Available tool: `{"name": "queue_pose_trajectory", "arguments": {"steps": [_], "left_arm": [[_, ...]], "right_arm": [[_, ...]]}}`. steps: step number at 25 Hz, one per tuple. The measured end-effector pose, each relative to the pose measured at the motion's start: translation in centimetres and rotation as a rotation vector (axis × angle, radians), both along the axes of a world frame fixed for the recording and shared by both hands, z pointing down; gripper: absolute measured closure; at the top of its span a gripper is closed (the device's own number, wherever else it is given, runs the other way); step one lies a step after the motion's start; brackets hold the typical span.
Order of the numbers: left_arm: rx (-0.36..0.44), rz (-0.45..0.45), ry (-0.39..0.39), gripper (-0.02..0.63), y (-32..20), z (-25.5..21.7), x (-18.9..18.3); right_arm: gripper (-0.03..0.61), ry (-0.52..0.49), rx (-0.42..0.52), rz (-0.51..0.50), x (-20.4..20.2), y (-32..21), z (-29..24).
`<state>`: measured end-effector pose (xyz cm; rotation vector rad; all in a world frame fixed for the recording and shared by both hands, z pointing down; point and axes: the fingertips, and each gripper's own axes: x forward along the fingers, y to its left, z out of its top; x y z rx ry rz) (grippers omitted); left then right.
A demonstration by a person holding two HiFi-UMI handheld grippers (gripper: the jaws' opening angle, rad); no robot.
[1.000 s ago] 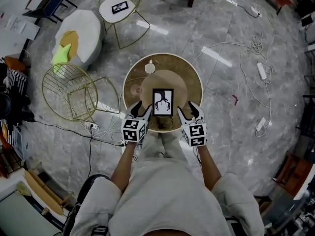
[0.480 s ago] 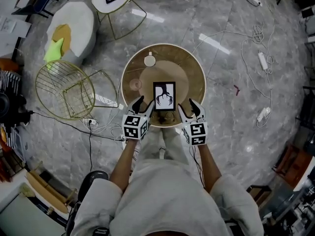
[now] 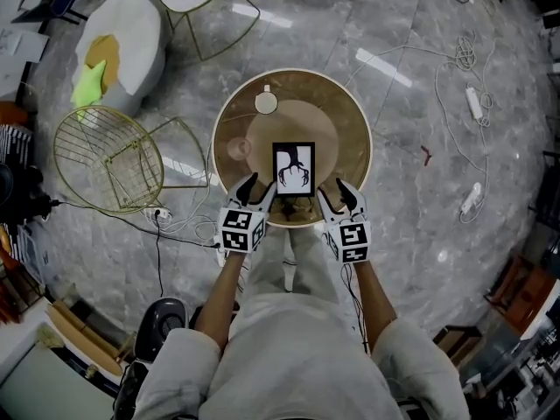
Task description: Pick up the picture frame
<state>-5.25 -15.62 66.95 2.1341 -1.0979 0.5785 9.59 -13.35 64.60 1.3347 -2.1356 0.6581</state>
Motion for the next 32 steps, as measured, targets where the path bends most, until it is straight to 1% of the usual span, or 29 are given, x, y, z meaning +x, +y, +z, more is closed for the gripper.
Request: {"name": "queue_pose_trajectory", "arguments": {"steps": [11,21,32], "left_arm": [[-0.039,-0.009,-0.013,0.42,0.4,4.6,0.0],[-0.057,-0.016,-0.017,0.419,0.3,8.5,0.3],[-0.096,-0.019,-0.012,0.42,1.0,12.7,0.9]], "right_arm": [[0.393,-0.009,-0.04,-0.026,-0.4,-0.1,4.6],[0.399,-0.011,-0.076,-0.042,-0.4,0.4,8.9],[0.402,-0.005,-0.122,-0.031,0.3,0.7,13.8]]}}
